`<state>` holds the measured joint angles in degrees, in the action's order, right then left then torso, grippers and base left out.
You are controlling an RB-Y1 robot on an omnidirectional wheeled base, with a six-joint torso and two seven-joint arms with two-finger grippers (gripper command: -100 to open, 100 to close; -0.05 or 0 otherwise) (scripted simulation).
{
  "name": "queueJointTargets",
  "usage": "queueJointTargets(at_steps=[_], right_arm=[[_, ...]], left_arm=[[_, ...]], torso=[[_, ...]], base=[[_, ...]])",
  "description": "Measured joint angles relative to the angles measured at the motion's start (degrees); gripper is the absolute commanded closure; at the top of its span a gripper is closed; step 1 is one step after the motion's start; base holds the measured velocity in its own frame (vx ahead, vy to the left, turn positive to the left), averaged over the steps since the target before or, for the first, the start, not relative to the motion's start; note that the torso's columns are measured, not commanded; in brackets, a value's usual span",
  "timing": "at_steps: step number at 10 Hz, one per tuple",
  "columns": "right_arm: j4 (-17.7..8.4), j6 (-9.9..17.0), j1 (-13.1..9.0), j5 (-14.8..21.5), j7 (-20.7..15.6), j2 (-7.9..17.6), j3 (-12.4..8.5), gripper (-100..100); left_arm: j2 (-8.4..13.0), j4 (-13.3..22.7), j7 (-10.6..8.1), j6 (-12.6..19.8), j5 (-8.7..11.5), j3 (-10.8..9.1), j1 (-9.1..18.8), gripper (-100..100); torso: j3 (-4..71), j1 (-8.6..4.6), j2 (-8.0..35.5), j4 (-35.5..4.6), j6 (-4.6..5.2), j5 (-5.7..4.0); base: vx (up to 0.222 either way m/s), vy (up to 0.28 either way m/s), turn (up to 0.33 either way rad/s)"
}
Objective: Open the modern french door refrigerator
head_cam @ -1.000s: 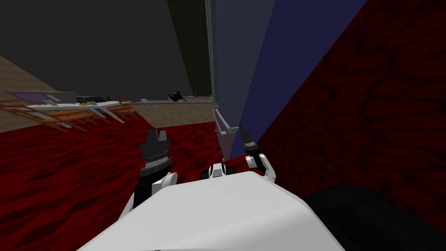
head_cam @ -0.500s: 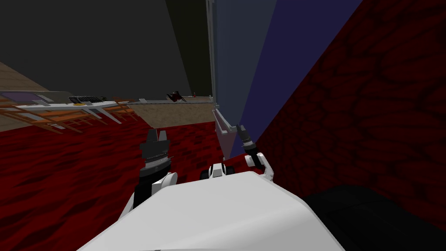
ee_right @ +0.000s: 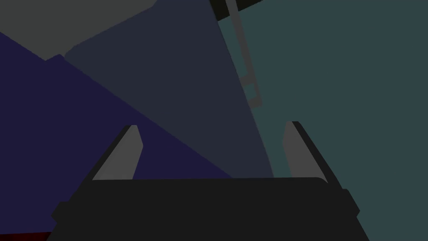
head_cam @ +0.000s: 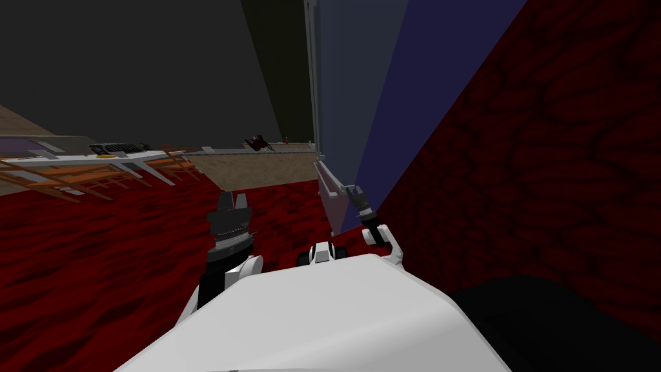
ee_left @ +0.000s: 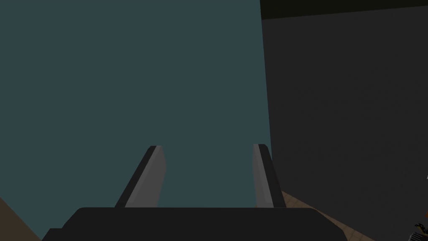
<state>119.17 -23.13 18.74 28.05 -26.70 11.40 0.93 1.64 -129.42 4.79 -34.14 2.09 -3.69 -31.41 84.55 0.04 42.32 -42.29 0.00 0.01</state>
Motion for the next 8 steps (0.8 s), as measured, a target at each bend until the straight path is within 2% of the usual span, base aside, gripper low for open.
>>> queueJointTargets(at_steps=[8], right_arm=[[-5.0, 0.8, -2.7, 7.6, -12.1, 0.3, -0.6, -100]], left_arm=[[0.0, 0.0, 0.0, 0.0, 0.0, 0.0, 0.0, 0]], torso=[[0.0, -0.08, 0.0, 0.0, 0.0, -0.02]], base=[[-0.016, 0.033, -0.029]])
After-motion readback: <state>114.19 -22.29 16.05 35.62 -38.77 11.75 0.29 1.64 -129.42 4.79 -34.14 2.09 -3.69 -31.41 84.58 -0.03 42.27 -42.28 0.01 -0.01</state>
